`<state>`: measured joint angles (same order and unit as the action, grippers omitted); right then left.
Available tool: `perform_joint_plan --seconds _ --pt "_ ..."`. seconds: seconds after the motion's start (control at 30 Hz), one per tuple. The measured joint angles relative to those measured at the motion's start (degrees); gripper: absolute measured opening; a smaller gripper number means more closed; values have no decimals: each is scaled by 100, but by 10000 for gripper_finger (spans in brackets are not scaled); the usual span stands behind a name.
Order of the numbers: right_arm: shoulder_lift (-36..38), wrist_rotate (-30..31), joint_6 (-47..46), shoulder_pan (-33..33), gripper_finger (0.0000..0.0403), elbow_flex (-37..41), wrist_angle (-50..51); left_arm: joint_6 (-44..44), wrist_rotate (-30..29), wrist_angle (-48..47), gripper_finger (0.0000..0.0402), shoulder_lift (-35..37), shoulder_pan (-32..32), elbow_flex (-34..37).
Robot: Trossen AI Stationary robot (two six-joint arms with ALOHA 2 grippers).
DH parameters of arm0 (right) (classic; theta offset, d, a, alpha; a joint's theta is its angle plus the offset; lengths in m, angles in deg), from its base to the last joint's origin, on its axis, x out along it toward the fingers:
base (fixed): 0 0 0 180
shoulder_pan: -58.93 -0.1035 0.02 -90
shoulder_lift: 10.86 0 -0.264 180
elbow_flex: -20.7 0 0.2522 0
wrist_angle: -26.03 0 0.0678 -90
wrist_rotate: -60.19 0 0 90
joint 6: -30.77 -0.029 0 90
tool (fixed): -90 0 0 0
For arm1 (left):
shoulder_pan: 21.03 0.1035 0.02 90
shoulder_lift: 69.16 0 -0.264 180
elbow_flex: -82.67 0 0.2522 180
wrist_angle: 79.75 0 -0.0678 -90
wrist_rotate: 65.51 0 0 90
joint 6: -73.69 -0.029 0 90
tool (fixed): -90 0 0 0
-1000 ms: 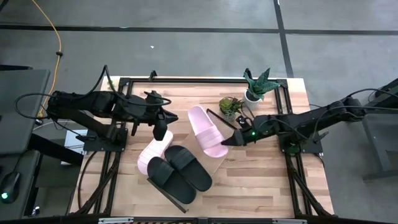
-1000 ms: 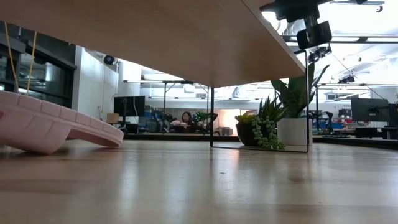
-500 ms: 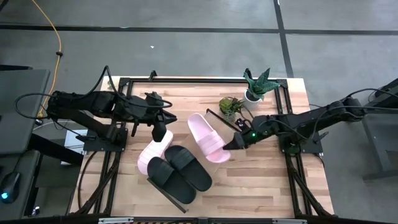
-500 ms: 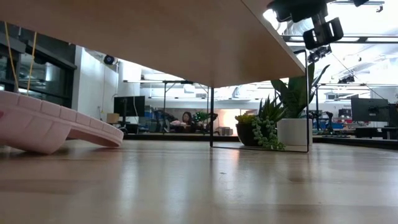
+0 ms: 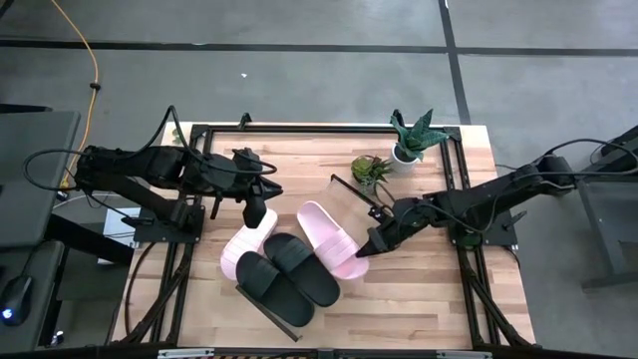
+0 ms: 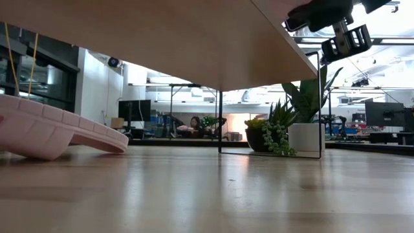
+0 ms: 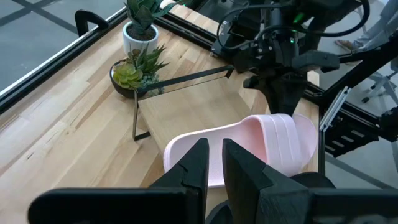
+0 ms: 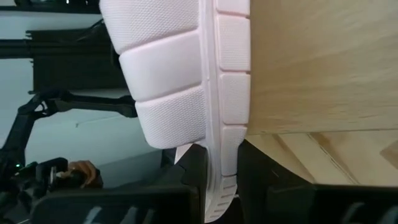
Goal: Pick and place slides into the shelf
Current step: Put the top pink slide on the shelf
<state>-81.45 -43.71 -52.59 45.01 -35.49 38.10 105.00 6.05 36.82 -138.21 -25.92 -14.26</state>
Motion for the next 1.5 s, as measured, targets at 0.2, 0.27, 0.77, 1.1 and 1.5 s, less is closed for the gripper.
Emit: perform_joint_plan --seconds 0.2,0.27,0.77,1.1,1.5 --pt "-12 129 2 -2 39 0 9 0 -17 2 37 0 0 0" --pt "-12 137 3 -2 42 0 11 0 -17 3 37 0 0 0" --pt "-12 630 -52 -4 148 0 157 2 -21 6 37 0 0 0" --pt "80 768 -31 -106 149 0 596 2 -22 4 37 -2 0 0" --pt "414 1658 1 -415 149 0 1124 7 -29 4 37 -4 2 0"
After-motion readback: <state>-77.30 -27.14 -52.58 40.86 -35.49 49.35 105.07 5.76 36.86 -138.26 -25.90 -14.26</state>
